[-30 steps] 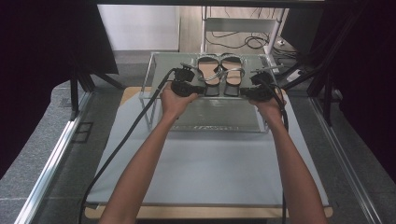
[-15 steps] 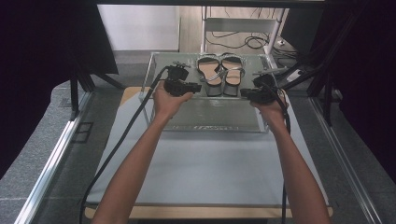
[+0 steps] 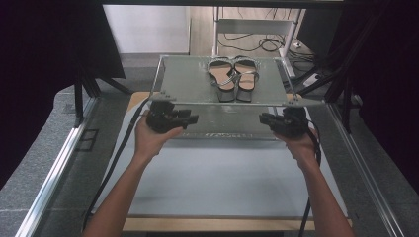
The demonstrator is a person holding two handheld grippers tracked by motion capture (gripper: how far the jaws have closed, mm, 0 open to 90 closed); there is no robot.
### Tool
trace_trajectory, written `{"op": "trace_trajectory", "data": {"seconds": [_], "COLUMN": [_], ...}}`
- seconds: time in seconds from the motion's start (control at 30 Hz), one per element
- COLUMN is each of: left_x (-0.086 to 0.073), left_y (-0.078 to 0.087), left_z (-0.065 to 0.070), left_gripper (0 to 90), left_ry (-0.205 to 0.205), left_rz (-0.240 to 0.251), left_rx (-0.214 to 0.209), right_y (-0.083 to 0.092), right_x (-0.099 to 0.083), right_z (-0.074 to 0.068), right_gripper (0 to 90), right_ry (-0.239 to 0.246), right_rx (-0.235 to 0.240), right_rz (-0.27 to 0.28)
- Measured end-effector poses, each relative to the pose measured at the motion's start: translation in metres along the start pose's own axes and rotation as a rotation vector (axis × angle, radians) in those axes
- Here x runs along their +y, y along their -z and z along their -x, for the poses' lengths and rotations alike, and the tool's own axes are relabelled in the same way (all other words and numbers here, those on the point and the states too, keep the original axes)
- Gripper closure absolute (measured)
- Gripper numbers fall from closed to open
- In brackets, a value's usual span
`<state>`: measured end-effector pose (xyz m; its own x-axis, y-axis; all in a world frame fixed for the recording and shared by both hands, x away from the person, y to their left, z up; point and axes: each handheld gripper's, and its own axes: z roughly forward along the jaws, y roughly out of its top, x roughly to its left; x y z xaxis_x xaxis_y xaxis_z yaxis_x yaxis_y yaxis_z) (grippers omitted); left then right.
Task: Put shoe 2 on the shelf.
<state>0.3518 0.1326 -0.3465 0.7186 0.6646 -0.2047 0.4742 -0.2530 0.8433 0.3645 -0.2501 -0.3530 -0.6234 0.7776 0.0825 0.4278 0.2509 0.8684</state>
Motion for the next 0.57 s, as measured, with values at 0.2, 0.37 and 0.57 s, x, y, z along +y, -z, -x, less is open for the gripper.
{"op": "trace_trajectory", "data": {"seconds": [0.2, 0.37, 0.57], "left_x": [-0.055, -0.075, -0.074], "left_y": [0.013, 0.014, 0.018], "left_z": [-0.001, -0.004, -0.004], "left_gripper": [56.5, 54.4, 39.4], "left_ry": [0.024, 0.036, 0.046], "left_rz": [0.002, -0.022, -0.026], "left_rx": [-0.02, 0.002, 0.042], "right_y": [0.021, 0.021, 0.02], "right_x": [-0.047, -0.073, -0.069], "right_z": [-0.013, -0.017, -0.017], "right_gripper": [67.2, 58.3, 43.5], "right_ry": [0.029, 0.025, 0.006], "right_rx": [0.013, 0.016, 0.016], "right_rz": [0.025, 0.014, 0.006]}}
